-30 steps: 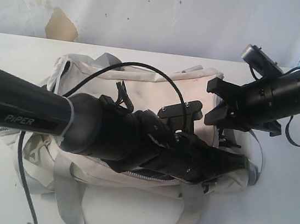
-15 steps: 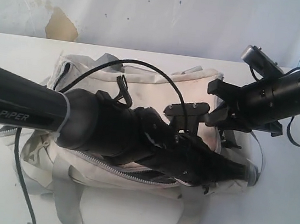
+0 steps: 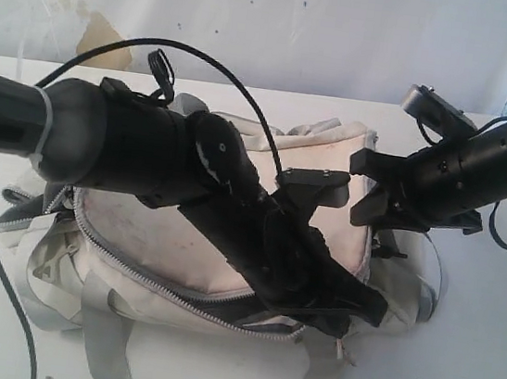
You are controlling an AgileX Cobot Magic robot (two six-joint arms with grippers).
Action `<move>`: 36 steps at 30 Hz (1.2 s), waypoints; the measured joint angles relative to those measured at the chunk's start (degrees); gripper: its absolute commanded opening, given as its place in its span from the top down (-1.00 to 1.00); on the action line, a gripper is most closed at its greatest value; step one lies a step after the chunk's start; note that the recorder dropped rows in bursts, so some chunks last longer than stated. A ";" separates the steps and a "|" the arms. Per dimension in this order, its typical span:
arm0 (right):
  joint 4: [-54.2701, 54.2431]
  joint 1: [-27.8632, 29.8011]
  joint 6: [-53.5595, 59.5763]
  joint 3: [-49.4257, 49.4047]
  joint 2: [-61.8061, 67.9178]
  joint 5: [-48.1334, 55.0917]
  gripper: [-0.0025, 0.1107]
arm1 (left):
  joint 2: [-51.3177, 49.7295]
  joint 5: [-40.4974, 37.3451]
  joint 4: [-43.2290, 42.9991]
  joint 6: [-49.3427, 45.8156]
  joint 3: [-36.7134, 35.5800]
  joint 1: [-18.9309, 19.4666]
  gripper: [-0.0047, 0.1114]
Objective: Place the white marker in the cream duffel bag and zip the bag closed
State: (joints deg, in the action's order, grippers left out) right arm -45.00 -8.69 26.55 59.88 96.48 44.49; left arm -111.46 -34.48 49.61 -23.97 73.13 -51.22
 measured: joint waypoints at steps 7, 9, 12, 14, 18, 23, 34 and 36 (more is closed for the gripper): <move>1.13 0.00 -0.10 -0.10 0.00 -0.75 0.96 | 0.40 -7.26 0.00 0.00 0.35 2.85 0.92; 1.25 0.00 -0.10 -0.10 0.00 -0.88 0.96 | 1.01 -8.30 0.00 0.00 0.35 3.23 0.92; 1.65 0.00 -0.60 -0.10 0.00 -0.88 0.96 | 1.76 -10.58 -0.25 0.00 0.37 3.84 0.92; 2.01 -0.12 -0.98 -0.18 -0.05 -0.88 0.96 | 2.26 -11.97 -0.92 0.00 0.47 4.36 0.92; 2.36 -0.49 -1.06 -0.18 -0.05 -0.88 0.96 | 3.48 -14.74 -4.76 1.71 0.47 5.88 0.92; 2.41 -0.08 -2.44 -0.18 -0.05 -1.84 0.96 | 4.51 -18.08 -9.30 3.28 0.47 6.94 0.92; 3.38 3.04 -2.89 -0.18 -0.05 -6.66 0.96 | 8.86 -28.42 -16.90 3.56 0.47 14.20 0.92; 3.70 3.04 -2.89 -0.18 -0.05 -8.00 0.96 | 9.74 -30.43 -18.63 3.56 0.47 15.43 0.92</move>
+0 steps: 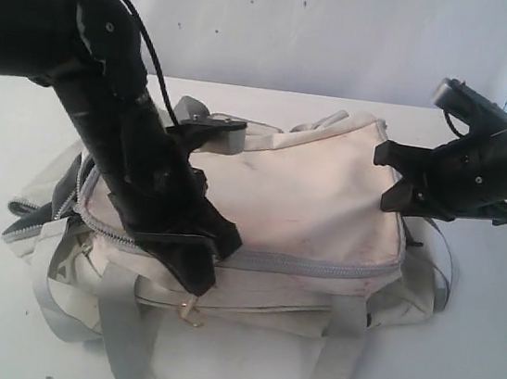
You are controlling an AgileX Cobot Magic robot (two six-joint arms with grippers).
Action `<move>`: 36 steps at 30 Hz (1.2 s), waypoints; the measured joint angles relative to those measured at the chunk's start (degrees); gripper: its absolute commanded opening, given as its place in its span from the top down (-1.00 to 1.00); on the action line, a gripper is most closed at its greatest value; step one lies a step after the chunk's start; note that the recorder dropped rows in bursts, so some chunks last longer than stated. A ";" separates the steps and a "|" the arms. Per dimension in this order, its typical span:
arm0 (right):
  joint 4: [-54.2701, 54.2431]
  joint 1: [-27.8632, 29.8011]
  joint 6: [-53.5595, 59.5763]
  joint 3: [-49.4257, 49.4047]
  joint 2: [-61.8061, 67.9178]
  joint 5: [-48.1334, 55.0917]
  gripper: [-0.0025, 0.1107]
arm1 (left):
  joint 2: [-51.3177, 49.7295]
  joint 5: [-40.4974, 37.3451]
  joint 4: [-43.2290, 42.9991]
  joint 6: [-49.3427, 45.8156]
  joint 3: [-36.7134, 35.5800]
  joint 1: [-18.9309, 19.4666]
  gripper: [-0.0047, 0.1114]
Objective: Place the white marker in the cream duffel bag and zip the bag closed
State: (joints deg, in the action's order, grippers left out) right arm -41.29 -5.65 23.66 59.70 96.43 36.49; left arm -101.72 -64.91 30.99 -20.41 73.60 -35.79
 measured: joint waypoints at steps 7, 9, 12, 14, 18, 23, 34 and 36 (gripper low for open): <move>1.27 0.00 0.00 0.00 0.00 -5.32 0.96 | 2.54 -3.44 -6.89 0.12 -0.21 4.53 0.92; 2.00 0.00 0.00 0.00 0.00 -6.62 0.96 | 3.06 -3.58 -8.36 0.77 -0.32 6.03 0.92; 2.70 0.00 0.00 0.00 0.00 -7.90 0.96 | 3.67 -3.92 -10.16 1.00 -0.71 8.60 0.92; 2.83 0.00 0.00 0.00 0.00 -8.38 0.96 | 4.05 -4.17 -10.70 1.00 -0.71 10.30 0.92; 3.08 0.00 0.00 0.00 0.28 -8.99 0.96 | 4.31 -4.40 -11.96 1.25 -0.71 13.28 0.92; 3.81 0.00 0.00 0.00 1.90 -8.95 0.96 | 5.42 -4.06 -14.17 3.06 -0.71 16.24 0.92; 3.93 -0.10 0.00 0.10 2.96 -7.79 0.96 | 9.36 -2.56 -23.06 3.54 -0.71 16.73 0.92; 4.17 -0.10 0.26 0.10 2.96 -7.79 0.96 | 9.62 -2.56 -24.83 3.54 -0.71 16.87 0.92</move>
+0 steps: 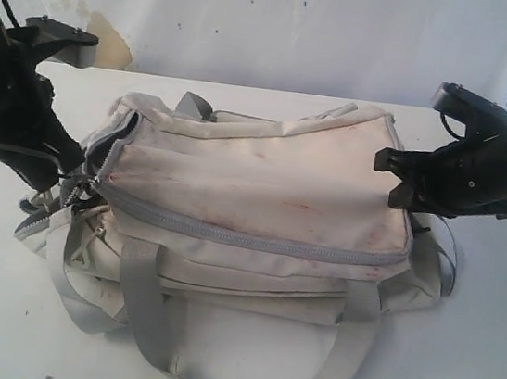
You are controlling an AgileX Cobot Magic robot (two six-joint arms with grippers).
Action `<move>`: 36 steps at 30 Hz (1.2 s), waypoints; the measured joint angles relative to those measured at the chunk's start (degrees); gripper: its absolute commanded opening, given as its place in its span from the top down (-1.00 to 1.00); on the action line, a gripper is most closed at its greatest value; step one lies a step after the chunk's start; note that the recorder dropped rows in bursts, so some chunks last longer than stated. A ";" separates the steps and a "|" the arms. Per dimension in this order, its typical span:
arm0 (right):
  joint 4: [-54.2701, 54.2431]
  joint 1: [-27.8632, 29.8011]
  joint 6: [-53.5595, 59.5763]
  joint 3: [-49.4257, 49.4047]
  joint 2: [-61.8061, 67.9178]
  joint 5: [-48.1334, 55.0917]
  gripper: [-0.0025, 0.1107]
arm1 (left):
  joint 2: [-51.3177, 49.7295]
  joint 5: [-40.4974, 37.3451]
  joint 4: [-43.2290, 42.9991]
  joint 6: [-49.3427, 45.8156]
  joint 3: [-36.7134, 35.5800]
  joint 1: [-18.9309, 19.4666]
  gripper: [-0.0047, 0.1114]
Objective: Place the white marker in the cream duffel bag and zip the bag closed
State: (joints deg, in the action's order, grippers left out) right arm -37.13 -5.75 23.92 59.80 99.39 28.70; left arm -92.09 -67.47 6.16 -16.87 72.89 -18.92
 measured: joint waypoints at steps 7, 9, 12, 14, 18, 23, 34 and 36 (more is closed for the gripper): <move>2.52 0.57 2.49 0.00 0.10 -3.13 0.96 | 0.14 -2.07 2.38 -4.39 -0.03 0.04 0.92; 2.76 0.57 2.89 0.00 0.10 -3.25 0.96 | 0.24 -1.86 3.10 -5.16 -0.03 0.04 0.92; 2.76 0.57 4.35 0.00 0.22 -3.25 0.96 | 0.23 -1.59 3.31 -5.84 -0.03 0.04 0.92; 2.76 0.57 4.88 0.00 0.22 -3.35 0.91 | 0.23 -1.59 3.68 -7.04 -0.03 0.04 0.92; 2.76 0.57 5.86 0.00 0.22 -3.33 0.66 | 0.23 -1.77 4.89 -11.21 -1.34 0.04 0.67; 2.87 0.59 6.25 0.11 0.22 -3.84 0.33 | 0.23 1.66 10.59 -17.93 -5.21 0.04 0.27; 2.87 0.70 6.25 0.22 0.22 -4.08 0.28 | 0.23 16.34 12.64 -20.05 -12.90 0.04 0.18; 2.87 0.70 6.25 0.45 0.22 -3.57 0.28 | 0.23 19.32 12.64 -20.41 -14.30 0.04 0.18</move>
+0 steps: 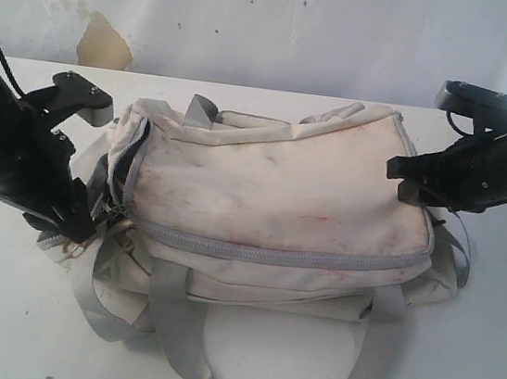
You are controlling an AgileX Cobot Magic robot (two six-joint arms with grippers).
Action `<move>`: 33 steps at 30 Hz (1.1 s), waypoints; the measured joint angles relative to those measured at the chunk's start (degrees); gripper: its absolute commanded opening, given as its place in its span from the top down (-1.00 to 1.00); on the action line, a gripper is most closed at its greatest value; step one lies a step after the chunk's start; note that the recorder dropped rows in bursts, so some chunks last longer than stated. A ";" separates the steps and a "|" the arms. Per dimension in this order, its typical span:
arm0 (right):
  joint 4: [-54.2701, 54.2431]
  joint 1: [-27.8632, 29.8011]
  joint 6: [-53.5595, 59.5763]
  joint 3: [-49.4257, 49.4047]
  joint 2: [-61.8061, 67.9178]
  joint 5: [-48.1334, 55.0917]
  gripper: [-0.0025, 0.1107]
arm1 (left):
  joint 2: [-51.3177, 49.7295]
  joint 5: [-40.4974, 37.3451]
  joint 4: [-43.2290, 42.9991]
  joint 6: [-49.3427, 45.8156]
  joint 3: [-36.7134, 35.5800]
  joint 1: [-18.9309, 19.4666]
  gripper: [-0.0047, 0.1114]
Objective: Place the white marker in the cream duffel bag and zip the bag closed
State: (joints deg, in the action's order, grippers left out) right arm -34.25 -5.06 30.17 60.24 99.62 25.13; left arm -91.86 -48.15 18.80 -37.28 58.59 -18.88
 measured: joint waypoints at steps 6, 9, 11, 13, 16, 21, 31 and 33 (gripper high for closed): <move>0.00 0.00 0.00 1.42 -0.83 1.97 0.28 | -0.10 5.13 0.00 -0.40 -1.84 0.00 0.18; 0.00 0.00 0.00 1.46 -2.16 2.82 0.28 | -0.48 5.66 1.23 -0.40 -1.97 0.00 0.18; 0.00 0.00 0.00 1.46 -3.20 3.61 0.28 | -1.33 5.79 2.49 -0.40 -1.97 0.00 0.18; 0.00 0.00 0.00 1.46 -4.16 4.74 0.28 | -2.51 5.85 3.40 -0.40 -2.08 0.00 0.19; 0.07 0.00 0.00 1.46 -5.67 6.47 0.28 | -4.11 6.01 3.65 -0.40 -2.11 0.00 0.40; 0.07 0.00 0.28 1.68 -7.71 10.65 0.28 | -4.55 5.80 4.07 -0.40 -2.11 0.00 0.91; -1.02 -3.94 13.16 1.76 -8.17 18.62 0.29 | -4.68 -5.16 6.71 -0.04 3.67 0.00 0.91; -1.51 -6.12 16.16 1.76 -8.17 19.36 0.29 | -4.68 -7.87 7.97 -0.04 5.79 0.00 0.91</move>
State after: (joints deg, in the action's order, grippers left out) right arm -35.76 -11.18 46.33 62.01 91.45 44.49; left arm -96.55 -56.02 26.76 -37.33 64.38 -18.88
